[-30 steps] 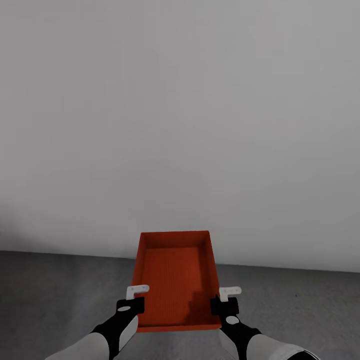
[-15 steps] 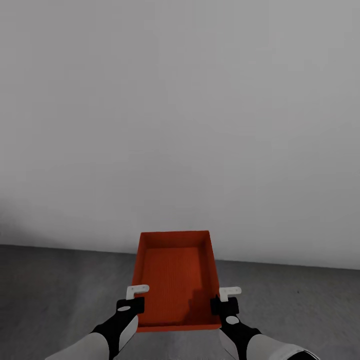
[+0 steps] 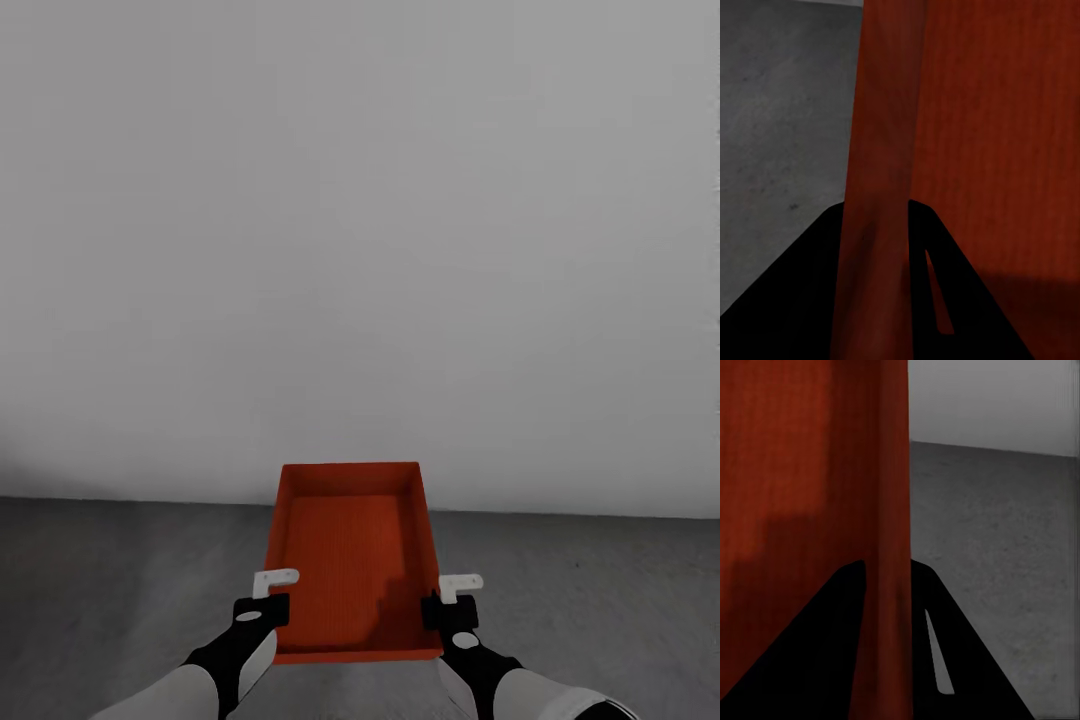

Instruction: Move the two storage containers from the living room to the garage. In the garage, place one container on the floor and stack the other container on top of it (either order is fine).

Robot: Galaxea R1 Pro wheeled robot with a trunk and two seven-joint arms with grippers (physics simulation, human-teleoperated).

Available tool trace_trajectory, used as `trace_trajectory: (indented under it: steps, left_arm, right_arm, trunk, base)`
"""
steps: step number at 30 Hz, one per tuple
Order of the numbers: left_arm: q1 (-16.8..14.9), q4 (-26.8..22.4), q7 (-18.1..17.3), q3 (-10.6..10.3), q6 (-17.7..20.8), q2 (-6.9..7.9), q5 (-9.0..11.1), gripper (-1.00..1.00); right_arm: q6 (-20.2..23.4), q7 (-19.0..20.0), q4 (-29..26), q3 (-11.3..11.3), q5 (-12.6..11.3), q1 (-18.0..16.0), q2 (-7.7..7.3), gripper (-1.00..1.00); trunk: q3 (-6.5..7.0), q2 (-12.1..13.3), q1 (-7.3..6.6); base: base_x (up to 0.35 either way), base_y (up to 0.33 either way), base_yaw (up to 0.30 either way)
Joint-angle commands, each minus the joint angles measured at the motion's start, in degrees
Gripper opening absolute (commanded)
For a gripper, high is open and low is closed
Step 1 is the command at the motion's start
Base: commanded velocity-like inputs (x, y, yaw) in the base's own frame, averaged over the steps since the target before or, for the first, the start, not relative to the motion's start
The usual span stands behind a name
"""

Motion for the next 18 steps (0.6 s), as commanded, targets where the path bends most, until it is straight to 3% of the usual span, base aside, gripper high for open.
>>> trace_trajectory:
  steps: [1, 7, 18]
  left_arm:
    - [-0.03, -0.28, 0.32, 0.07, -1.11, -0.44, -0.07, -1.00]
    - [-0.03, -0.28, 0.32, 0.07, -1.11, -0.44, -0.06, -1.00]
    - [-0.03, -0.28, 0.32, 0.07, -1.11, -0.44, -0.05, -1.00]
  right_arm:
    - [-0.32, 0.08, 0.23, -3.68, -1.64, -0.06, 0.04, -1.00]
    - [-0.35, 0.13, 0.23, -3.68, -2.03, -0.06, -0.04, -1.00]
    - [-0.37, 0.11, 0.23, -3.68, -2.09, -0.06, -0.06, -1.00]
  trunk:
    - [-0.15, -0.05, 0.00]
    - [-0.58, -0.05, 0.00]
    - [-0.72, -0.05, 0.00]
  base:
    - [0.000, 0.000, -0.175]
    - [0.000, 0.000, -0.105]
    - [0.000, 0.000, -0.008]
